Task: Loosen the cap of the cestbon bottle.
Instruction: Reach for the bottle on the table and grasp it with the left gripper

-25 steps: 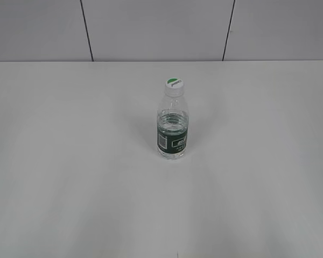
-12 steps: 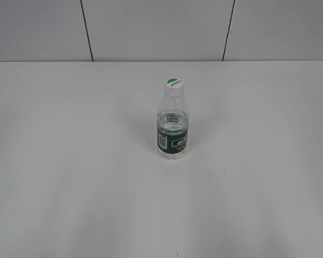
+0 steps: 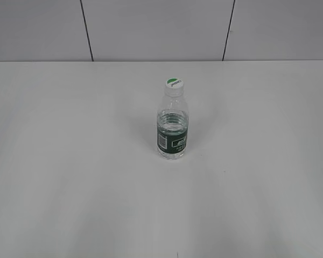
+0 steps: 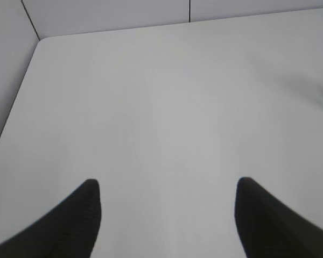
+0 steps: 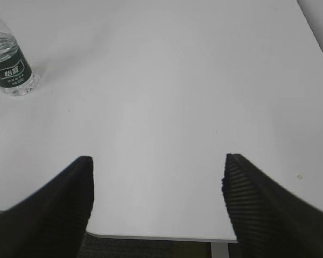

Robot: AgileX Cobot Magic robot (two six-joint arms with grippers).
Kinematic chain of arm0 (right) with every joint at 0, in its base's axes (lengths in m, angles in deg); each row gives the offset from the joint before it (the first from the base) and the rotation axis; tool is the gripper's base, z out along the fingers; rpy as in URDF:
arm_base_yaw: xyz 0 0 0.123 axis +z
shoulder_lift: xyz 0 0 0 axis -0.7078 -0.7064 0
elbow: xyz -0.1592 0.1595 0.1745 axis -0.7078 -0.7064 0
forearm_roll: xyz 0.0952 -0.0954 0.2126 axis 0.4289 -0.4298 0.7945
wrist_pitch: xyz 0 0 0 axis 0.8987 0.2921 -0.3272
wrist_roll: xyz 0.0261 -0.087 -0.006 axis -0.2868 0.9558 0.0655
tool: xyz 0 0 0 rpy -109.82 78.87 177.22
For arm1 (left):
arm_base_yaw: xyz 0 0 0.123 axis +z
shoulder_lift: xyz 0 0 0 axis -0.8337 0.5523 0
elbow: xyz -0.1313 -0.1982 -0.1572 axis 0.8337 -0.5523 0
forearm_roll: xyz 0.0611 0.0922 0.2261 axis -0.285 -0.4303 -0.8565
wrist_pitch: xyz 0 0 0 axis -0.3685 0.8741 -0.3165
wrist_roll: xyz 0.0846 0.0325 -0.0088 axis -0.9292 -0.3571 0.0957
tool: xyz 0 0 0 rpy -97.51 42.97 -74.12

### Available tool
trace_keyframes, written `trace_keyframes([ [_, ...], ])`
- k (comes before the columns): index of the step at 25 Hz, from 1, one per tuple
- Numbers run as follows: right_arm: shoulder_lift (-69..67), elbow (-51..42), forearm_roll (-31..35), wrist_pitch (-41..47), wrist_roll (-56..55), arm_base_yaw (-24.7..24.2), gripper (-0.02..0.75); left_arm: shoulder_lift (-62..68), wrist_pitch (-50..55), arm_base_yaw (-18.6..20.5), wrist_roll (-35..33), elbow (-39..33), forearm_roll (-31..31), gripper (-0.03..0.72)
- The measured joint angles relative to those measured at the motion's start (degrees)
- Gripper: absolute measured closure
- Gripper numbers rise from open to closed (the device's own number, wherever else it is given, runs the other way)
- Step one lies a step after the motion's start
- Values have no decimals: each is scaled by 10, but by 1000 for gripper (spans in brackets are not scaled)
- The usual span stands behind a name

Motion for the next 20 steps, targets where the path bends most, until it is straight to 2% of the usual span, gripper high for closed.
trace_keyframes([
  [6,0,0,0,0,0,0,169,0,-3,0,0,1,0,223],
  [9,0,0,0,0,0,0,169,5,-37,0,0,9,1,228],
  [14,0,0,0,0,0,0,169,29,-203,0,0,-1,2,231],
  [20,0,0,0,0,0,0,169,112,-410,0,0,-83,13,232],
])
